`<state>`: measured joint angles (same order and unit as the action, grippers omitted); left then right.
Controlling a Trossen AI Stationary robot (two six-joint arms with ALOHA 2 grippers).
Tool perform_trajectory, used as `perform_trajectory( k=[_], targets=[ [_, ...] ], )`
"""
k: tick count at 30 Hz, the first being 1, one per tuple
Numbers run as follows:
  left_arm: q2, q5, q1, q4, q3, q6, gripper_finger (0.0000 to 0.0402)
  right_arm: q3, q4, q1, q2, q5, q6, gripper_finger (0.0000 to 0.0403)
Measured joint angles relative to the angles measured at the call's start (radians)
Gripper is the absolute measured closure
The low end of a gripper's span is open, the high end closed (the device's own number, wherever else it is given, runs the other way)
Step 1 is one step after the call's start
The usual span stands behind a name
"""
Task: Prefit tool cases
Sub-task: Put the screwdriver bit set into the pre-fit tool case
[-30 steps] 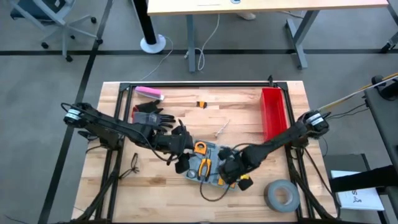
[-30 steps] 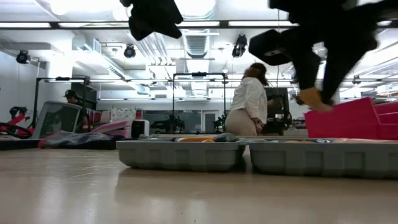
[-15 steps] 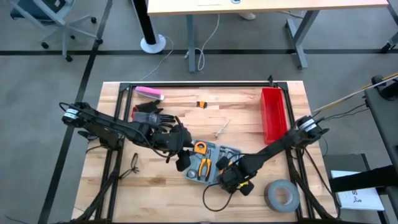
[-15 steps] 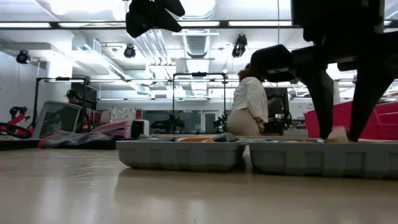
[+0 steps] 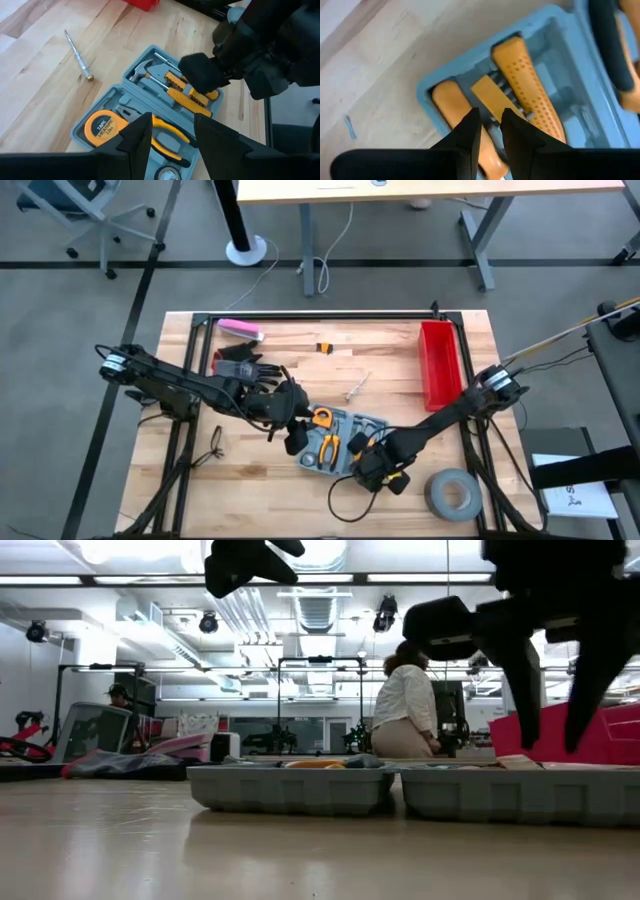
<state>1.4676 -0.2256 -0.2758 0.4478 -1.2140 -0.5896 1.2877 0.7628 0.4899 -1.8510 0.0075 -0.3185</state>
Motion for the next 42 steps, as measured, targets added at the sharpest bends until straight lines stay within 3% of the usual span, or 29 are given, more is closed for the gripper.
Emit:
perform_trajectory(
  k=[5, 13, 22, 27, 42],
  targets=[
    [-0.001, 0.0, 0.0, 0.001, 0.0, 0.005, 0.0248, 0.0, 0.004, -0.012, 0.011, 0.009, 0.162, 0.0335],
    [-0.001, 0.0, 0.0, 0.002, 0.0, 0.03, 0.0248, 0.006, 0.009, -0.059, 0.009, 0.135, 0.308, 0.0345],
    [-0.001, 0.0, 0.0, 0.003, 0.0, 0.038, 0.0248, 0.002, 0.015, -0.067, -0.033, 0.109, 0.343, 0.0364],
    [-0.003, 0.006, -0.003, 0.005, 0.0, 0.047, 0.0248, 0.001, 0.017, -0.058, -0.047, 0.008, 0.391, 0.0359],
    [-0.016, 0.007, -0.003, 0.005, 0.0, 0.057, 0.0248, 0.047, 0.189, -0.043, -0.042, 0.005, 0.441, 0.0375]
  ],
)
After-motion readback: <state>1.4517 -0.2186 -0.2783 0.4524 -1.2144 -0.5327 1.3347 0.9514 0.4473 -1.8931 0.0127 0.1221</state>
